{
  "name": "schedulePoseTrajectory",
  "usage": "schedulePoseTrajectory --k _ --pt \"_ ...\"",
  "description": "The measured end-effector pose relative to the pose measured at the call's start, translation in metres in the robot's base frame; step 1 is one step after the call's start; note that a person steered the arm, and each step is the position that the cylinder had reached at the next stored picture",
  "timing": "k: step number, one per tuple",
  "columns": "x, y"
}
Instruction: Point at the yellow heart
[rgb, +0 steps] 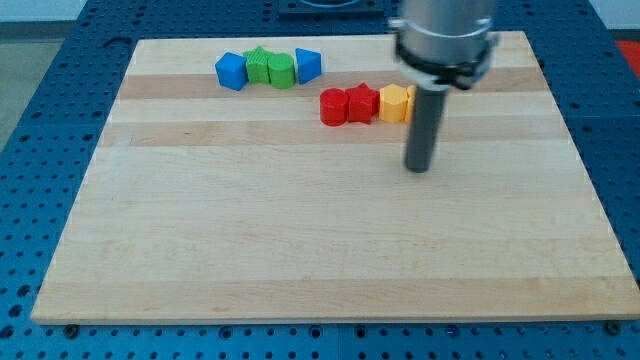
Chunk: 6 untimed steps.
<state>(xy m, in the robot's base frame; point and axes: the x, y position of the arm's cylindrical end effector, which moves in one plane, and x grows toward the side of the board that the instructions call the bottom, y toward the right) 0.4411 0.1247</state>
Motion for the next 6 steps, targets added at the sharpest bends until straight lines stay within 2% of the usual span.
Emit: schedulePoseTrajectory --k 1,3,4,6 --pt "-0.026 0.056" --pt "-0.133 0.069" --pt "-0.161 0.057" --pt "-0.116 -0.018"
